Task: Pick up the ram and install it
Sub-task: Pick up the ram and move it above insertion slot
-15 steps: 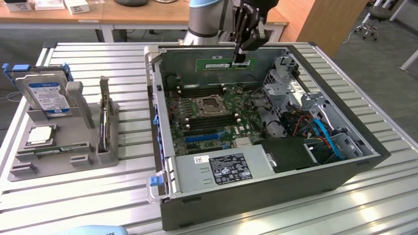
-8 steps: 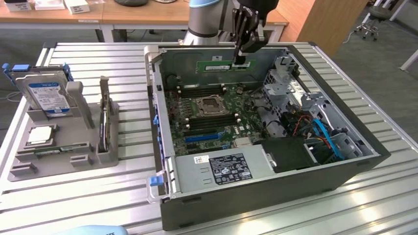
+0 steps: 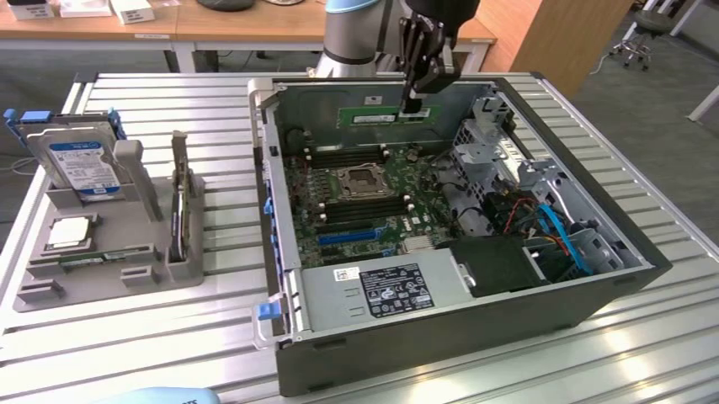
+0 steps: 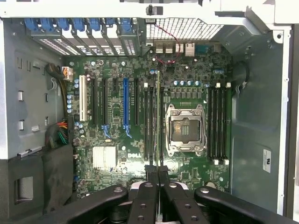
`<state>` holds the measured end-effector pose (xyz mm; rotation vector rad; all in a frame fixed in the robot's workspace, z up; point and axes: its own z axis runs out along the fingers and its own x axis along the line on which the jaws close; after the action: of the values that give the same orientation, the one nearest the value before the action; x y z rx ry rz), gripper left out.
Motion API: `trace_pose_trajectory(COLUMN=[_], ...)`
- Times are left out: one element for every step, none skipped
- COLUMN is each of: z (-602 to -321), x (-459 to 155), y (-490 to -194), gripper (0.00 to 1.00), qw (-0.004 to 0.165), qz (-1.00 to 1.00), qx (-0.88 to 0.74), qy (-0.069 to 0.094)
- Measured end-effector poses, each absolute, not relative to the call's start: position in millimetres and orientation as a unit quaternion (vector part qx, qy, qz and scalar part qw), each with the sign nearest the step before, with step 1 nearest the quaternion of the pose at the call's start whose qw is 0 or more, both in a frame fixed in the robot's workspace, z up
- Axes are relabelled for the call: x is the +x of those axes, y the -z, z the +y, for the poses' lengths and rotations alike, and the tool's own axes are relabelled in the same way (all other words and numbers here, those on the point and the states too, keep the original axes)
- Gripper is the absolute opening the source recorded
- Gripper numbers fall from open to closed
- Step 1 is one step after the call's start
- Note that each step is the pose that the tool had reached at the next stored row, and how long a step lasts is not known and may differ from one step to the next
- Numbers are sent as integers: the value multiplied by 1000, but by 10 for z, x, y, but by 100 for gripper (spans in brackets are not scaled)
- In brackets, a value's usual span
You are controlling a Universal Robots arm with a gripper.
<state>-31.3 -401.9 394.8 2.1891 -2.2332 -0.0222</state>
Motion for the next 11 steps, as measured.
trace_pose_trajectory(z=[-4019,-4019,-4019,-4019,-4019,-4019,-4019,-4019,-4019,-4019,-4019], x=[-311,-310,-309,-308,-308,-308,-308,-308,-308,-308,-308], y=[-3946,-3943,-3941,-3938,-3935,-3933,-3930,-3927,-3924,-3921,-3919], gripper=[12,12,12,12,12,12,12,12,12,12,12], qw=[7,7,7,7,7,7,7,7,7,7,7], qz=[-713,-712,-711,-710,-710,-709,-708,-708,-707,-707,-707], qx=[701,702,703,704,705,705,706,707,707,707,708], qy=[7,7,7,7,7,7,7,7,7,7,7])
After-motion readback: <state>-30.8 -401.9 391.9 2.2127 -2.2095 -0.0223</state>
